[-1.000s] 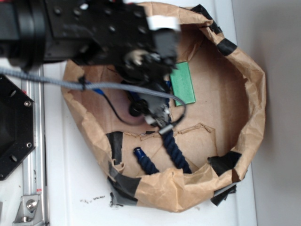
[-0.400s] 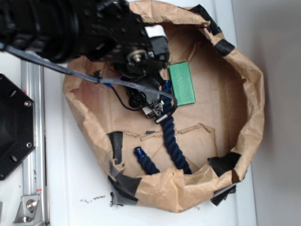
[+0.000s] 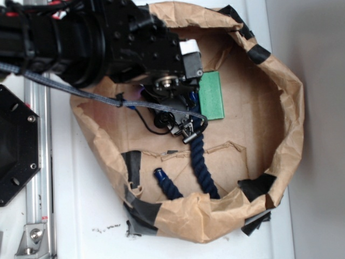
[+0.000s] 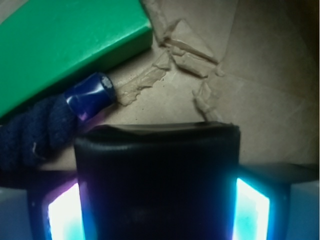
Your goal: Grab the black box.
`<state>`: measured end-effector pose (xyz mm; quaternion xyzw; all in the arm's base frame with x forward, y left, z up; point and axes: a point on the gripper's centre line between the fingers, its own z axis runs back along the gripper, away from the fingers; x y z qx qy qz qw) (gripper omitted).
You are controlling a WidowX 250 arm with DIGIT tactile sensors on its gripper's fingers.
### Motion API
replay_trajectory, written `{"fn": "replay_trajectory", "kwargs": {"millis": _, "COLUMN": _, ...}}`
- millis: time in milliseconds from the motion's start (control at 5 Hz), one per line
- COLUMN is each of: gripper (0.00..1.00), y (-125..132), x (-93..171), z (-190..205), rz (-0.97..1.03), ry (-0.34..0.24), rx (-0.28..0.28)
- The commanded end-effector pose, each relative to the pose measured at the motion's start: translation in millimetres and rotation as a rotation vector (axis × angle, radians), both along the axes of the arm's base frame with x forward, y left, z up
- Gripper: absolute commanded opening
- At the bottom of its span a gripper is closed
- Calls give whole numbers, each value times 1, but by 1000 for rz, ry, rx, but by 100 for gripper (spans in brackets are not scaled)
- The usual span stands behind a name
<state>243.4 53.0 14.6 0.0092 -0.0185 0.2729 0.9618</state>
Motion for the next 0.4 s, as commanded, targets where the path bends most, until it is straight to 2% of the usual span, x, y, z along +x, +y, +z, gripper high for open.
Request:
{"fn": "replay_trajectory", "kwargs": {"millis": 0, "gripper": 0, "y": 2, "x": 1, "z": 25, "rz": -62, "ry": -41, "rx": -15}}
{"fn": "replay_trajectory", "kwargs": {"millis": 200, "gripper": 0, "y": -4, "x": -2, "z": 75, "rz": -214, "ry": -44, "rx": -12}}
